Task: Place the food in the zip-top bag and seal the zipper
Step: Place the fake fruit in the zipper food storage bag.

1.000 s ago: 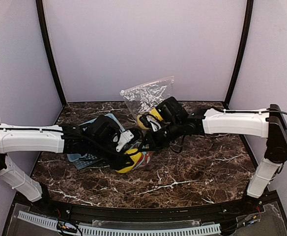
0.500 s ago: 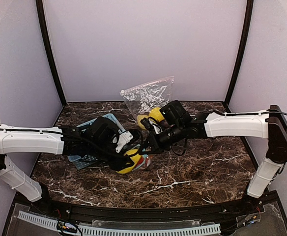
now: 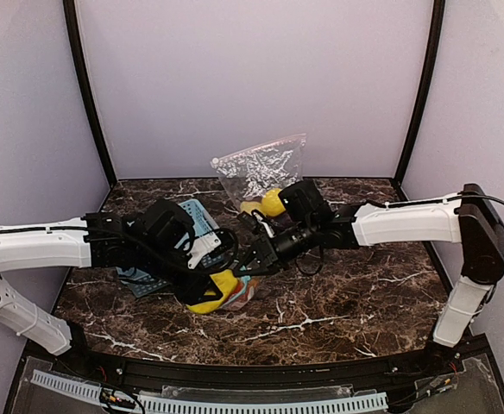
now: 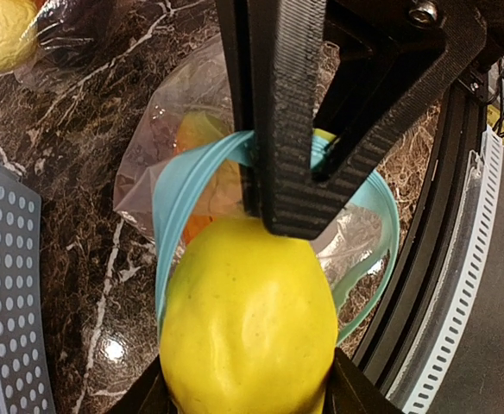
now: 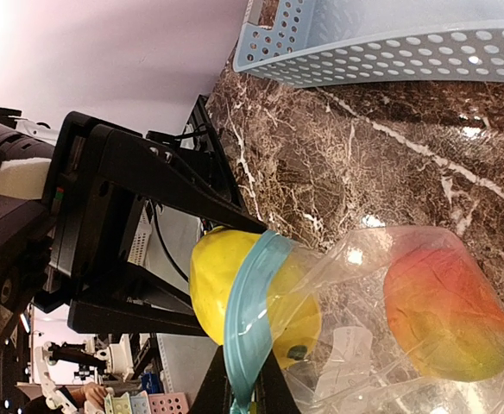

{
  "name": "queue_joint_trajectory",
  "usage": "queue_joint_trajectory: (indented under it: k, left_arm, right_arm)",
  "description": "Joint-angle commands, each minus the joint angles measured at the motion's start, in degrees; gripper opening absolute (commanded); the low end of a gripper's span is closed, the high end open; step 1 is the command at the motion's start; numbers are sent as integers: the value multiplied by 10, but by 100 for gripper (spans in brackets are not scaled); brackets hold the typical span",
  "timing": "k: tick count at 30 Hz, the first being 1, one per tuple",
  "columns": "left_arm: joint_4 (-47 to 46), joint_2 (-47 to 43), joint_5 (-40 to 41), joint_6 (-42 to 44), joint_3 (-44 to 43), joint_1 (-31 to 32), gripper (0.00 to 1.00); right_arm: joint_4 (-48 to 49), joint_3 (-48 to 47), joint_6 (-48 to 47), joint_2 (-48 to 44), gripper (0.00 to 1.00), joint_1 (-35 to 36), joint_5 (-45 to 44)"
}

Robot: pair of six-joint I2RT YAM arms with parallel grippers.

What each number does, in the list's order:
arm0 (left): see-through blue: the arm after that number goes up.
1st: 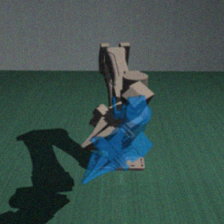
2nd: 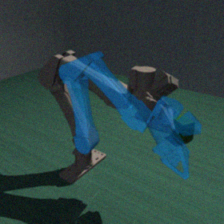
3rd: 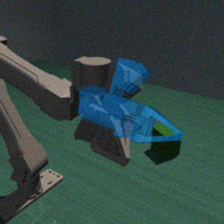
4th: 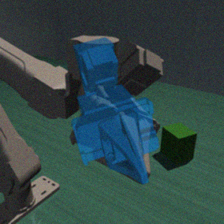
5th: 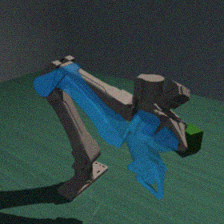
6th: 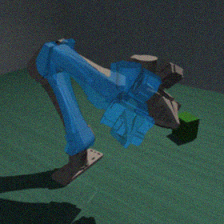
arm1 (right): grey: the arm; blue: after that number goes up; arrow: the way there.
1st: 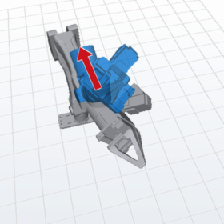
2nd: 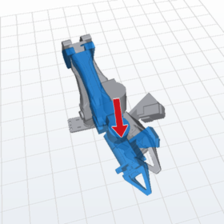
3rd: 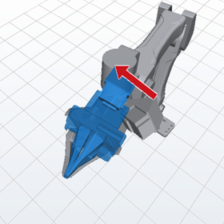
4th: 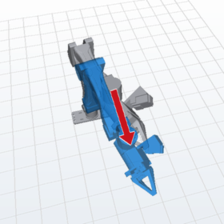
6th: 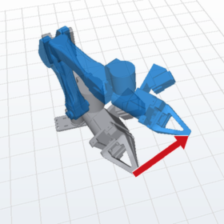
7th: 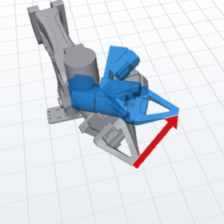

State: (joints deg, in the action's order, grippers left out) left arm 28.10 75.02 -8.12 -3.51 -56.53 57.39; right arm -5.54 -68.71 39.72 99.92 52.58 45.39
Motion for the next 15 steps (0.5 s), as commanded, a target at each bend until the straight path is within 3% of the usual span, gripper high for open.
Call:
queue_joint_trajectory:
  k: [1,15]
  left_arm:
    - [-33,5,-33,0,-4,3,49]
    - [-177,70,-49,8,22,-20,49]
  right_arm:
    - [50,26,20,36,0,5,12]
    - [76,46,21,44,0,4,10]
